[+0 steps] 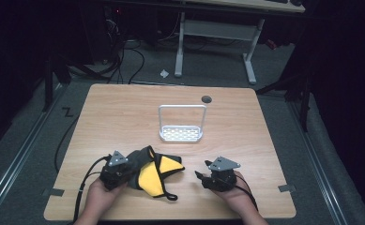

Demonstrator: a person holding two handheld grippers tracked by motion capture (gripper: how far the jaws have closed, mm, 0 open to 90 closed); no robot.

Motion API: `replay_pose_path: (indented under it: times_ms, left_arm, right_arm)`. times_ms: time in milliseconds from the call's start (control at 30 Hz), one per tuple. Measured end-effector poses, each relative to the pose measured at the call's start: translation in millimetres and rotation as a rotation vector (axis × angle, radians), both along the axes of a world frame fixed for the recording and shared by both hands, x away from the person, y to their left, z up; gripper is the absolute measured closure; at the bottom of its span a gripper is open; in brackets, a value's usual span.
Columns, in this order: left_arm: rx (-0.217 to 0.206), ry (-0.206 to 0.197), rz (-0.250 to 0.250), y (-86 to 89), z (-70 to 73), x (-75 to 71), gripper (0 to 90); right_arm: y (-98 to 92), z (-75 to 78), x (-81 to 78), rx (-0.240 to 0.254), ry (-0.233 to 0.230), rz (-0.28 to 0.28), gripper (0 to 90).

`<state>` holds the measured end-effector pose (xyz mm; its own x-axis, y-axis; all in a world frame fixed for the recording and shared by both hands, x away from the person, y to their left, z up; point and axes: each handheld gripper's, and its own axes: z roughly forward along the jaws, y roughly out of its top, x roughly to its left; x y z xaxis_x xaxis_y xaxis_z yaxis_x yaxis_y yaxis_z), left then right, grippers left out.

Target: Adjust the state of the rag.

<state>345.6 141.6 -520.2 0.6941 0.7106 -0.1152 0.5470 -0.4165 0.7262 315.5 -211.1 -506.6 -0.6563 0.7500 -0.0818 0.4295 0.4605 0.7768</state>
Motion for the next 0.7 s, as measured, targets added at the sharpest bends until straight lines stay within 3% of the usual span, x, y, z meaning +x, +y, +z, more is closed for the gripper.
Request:
replay_pose_path:
  times_ms: [167, 233, 367, 500, 633, 700]
  left_arm:
    - [-0.015, -0.001, -0.046, -24.6, -1.3, -3.6, 81.2]
    - [-0.039, -0.003, -0.074, -42.1, -3.2, -6.0, 81.2]
    - [-0.050, -0.012, -0.099, -55.4, -4.5, -8.6, 81.1]
    - [-0.058, -0.009, -0.103, -56.5, -4.7, -8.8, 80.8]
    - [-0.076, -0.009, -0.097, -54.3, -2.9, -8.9, 79.3]
    - [-0.092, -0.012, -0.096, -51.5, -0.4, -9.2, 78.4]
  right_arm:
    - [4.1, 2.2, -3.7, 0.018, -0.001, 0.017, 48.0]
    - [7.5, 3.2, -6.0, 0.030, 0.001, 0.032, 48.8]
    - [9.7, 3.6, -8.3, 0.064, 0.022, 0.046, 49.0]
    - [11.8, 3.3, -9.3, 0.069, 0.033, 0.061, 49.0]
    - [17.9, -5.5, -7.0, 0.027, 0.062, 0.069, 50.0]
    - [21.2, -11.2, -4.7, 0.008, 0.089, 0.071, 55.0]
